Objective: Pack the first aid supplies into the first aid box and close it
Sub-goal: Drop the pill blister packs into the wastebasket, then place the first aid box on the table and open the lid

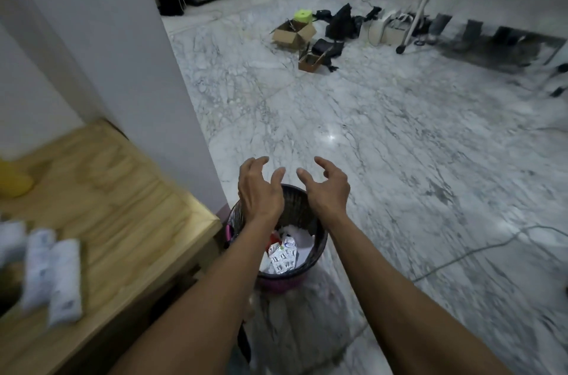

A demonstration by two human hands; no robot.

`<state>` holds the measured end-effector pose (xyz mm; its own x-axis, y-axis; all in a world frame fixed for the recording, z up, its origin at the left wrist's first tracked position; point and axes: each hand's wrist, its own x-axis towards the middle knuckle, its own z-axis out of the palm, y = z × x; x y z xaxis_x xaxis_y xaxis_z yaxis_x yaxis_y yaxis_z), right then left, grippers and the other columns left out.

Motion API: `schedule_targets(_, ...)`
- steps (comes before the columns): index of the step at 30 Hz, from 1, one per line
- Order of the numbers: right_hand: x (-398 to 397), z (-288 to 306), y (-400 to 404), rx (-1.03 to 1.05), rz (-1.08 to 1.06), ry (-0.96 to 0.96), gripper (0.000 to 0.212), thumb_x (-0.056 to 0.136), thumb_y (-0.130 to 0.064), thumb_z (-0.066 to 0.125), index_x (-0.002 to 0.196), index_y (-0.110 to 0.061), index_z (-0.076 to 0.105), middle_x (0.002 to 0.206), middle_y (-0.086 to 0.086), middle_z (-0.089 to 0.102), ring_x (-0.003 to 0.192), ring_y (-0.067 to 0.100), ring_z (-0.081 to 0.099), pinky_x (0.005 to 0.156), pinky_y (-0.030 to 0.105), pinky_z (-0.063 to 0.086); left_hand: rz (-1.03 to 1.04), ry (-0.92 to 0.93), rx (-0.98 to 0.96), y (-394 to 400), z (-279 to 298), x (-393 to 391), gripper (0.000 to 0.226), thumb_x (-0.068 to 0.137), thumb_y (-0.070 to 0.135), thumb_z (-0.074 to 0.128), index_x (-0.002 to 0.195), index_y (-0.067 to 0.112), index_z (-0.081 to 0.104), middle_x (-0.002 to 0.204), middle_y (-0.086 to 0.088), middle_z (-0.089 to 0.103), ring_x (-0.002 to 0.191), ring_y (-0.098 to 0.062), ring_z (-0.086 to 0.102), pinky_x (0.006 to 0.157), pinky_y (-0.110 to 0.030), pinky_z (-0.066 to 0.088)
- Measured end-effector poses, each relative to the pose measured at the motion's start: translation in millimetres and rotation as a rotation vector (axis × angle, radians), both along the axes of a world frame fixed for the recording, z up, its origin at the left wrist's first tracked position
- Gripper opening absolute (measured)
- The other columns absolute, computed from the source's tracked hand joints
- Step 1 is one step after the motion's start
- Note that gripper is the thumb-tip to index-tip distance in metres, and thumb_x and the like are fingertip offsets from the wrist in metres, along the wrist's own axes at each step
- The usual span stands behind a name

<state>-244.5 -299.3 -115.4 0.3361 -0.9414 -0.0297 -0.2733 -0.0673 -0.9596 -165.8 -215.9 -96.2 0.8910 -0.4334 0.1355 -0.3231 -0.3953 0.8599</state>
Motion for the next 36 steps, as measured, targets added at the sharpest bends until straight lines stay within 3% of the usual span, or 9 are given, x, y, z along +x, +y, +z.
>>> schedule_targets(7,-17.6,91.8,37.3,-0.076,0.07,-0.155,0.055,0.081,-0.035,0.078,0.13,-0.02,0.06,0.134,-0.003,0.06,0.121,0.016,0.054,0.095,0.034,0.05,0.003,-0.162,-0.133,45.8,88.5,-14.0,0.039,0.09,0.033,0.066,0.124,0.015,0.062,0.135,-0.003,0.055,0.127,-0.018,0.049,0.094,-0.018,0.029)
schedule_targets(10,-15.7,123.3,64.4,-0.103,0.137,-0.215,0.055,0.079,-0.036,0.08,0.129,-0.022,0.061,0.13,-0.004,0.062,0.116,0.014,0.056,0.093,0.037,0.052,0.034,-0.234,-0.175,84.0,121.8,-12.2,0.038,0.089,0.034,0.067,0.122,0.016,0.063,0.132,-0.002,0.057,0.124,-0.017,0.051,0.094,-0.02,0.033)
schedule_targets(16,4.9,172.5,139.6,-0.058,0.384,-0.357,0.053,0.078,-0.032,0.082,0.126,-0.024,0.063,0.124,-0.001,0.064,0.113,0.014,0.06,0.091,0.034,0.053,0.124,-0.328,-0.222,181.2,165.4,0.7,0.041,0.087,0.04,0.068,0.122,0.02,0.063,0.129,0.001,0.061,0.119,-0.016,0.055,0.103,-0.038,0.044)
schedule_targets(20,25.4,195.2,190.8,0.008,0.578,-0.433,0.046,0.081,-0.026,0.079,0.124,-0.022,0.064,0.118,-0.003,0.065,0.11,0.012,0.061,0.087,0.027,0.05,0.221,-0.308,-0.254,250.7,180.4,6.5,0.04,0.088,0.041,0.067,0.122,0.02,0.064,0.126,0.002,0.066,0.112,-0.013,0.061,0.095,-0.032,0.05)
schedule_targets(24,47.8,206.4,236.7,0.019,0.739,-0.457,0.04,0.088,-0.029,0.072,0.126,-0.019,0.064,0.121,-0.001,0.067,0.109,0.012,0.062,0.091,0.033,0.052,0.374,-0.257,-0.286,321.3,187.3,10.1,0.037,0.089,0.042,0.065,0.119,0.02,0.068,0.115,0.005,0.07,0.102,-0.008,0.065,0.09,-0.03,0.053)
schedule_targets(29,76.1,213.9,282.9,0.015,0.882,-0.473,0.033,0.089,-0.033,0.069,0.119,-0.019,0.069,0.114,-0.002,0.07,0.106,0.012,0.065,0.098,0.045,0.051,0.567,-0.24,-0.33,400.3,194.7,7.2,0.028,0.092,0.036,0.063,0.112,0.019,0.071,0.093,0.018,0.067,0.09,0.002,0.062,0.075,-0.015,0.047)
schedule_targets(34,97.5,217.3,319.5,0.031,0.972,-0.448,0.033,0.09,-0.034,0.068,0.118,-0.017,0.07,0.113,0.0,0.07,0.106,0.014,0.064,0.096,0.044,0.052,0.754,-0.232,-0.337,467.3,192.0,12.2,0.012,0.089,0.041,0.064,0.083,0.034,0.071,0.087,0.009,0.072,0.079,-0.009,0.065,0.082,-0.035,0.055)
schedule_targets(36,105.8,216.8,332.5,0.046,0.998,-0.436,0.033,0.091,-0.032,0.067,0.119,-0.016,0.069,0.11,-0.001,0.07,0.103,0.013,0.065,0.089,0.037,0.055,0.791,-0.223,-0.327,486.5,189.8,14.4,0.011,0.09,0.042,0.063,0.088,0.034,0.07,0.091,0.008,0.072,0.086,-0.011,0.067,0.086,-0.042,0.057)
